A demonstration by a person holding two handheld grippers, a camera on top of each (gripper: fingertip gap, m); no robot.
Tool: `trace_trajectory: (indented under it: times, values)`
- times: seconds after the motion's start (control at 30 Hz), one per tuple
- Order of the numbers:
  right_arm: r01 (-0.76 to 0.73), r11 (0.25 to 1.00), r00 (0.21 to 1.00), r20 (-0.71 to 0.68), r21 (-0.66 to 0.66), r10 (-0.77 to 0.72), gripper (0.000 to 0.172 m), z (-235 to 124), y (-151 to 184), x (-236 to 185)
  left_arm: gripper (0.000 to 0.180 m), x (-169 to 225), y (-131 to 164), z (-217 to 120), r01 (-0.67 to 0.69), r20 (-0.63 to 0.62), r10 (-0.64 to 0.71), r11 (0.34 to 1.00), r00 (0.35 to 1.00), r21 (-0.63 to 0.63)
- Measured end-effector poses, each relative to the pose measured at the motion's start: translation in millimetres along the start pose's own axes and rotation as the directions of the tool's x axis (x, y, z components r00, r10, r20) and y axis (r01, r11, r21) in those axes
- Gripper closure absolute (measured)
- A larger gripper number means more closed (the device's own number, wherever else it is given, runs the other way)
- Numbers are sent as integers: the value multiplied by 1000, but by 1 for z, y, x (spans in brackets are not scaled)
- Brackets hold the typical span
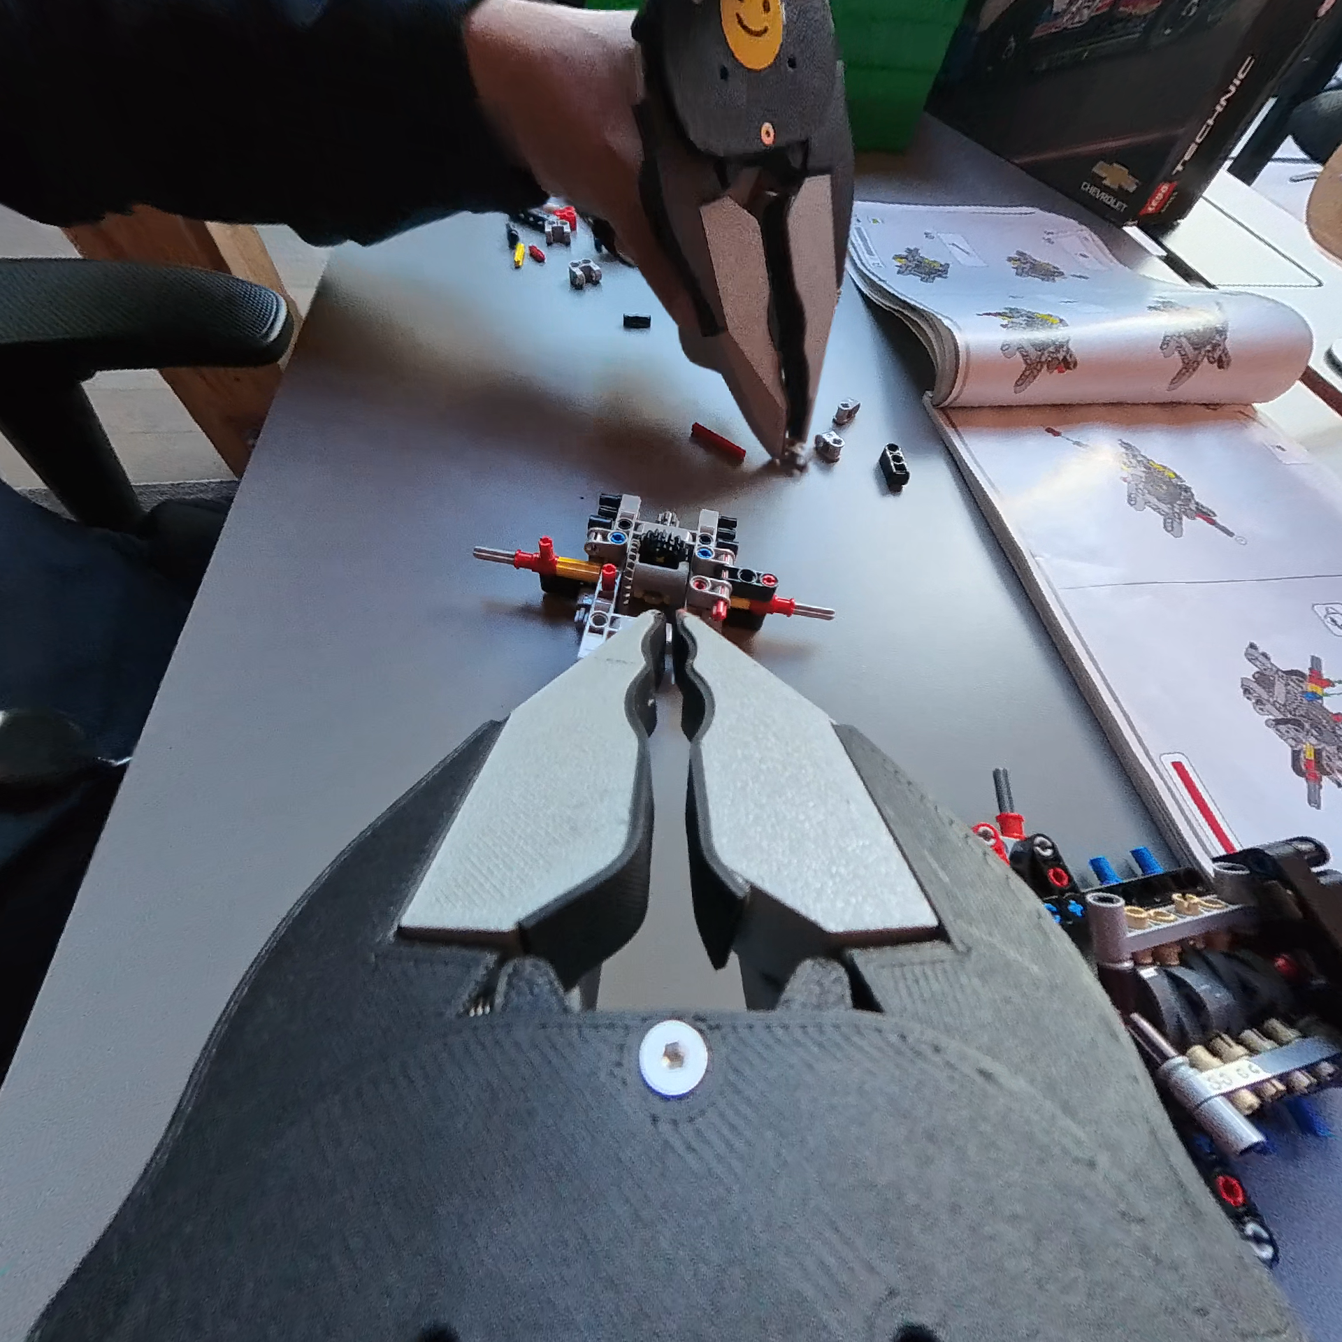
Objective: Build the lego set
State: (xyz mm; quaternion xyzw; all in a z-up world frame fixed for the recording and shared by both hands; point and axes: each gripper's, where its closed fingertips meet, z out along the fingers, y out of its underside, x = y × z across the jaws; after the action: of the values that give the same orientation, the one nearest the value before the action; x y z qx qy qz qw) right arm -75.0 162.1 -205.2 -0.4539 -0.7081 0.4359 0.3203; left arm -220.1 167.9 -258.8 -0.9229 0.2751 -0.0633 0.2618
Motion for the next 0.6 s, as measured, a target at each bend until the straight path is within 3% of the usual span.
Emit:
trace_trajectory:
  times: [0.2, 0.3, 0.47, 0.6]
  values:
    - [-19, 999, 1000, 7, 32, 19, 172, -2, -5, 0, 176, 0, -5, 1, -62, 27, 60, 994, 998, 85]
    - [-37, 998, 999, -6, 49, 37, 172, -3, -6, 6, 176, 9, -18, -2, -95, 11, 94, 976, 995, 197]
    - [-104, 990, 993, -39, 98, 109, 172, -4, -10, 26, 176, 40, -59, -22, -259, 60, 263, 836, 963, 484]
    - [-128, 985, 989, -53, 118, 135, 172, -3, -12, 37, 176, 64, -68, -26, -268, 16, 310, 793, 951, 547]
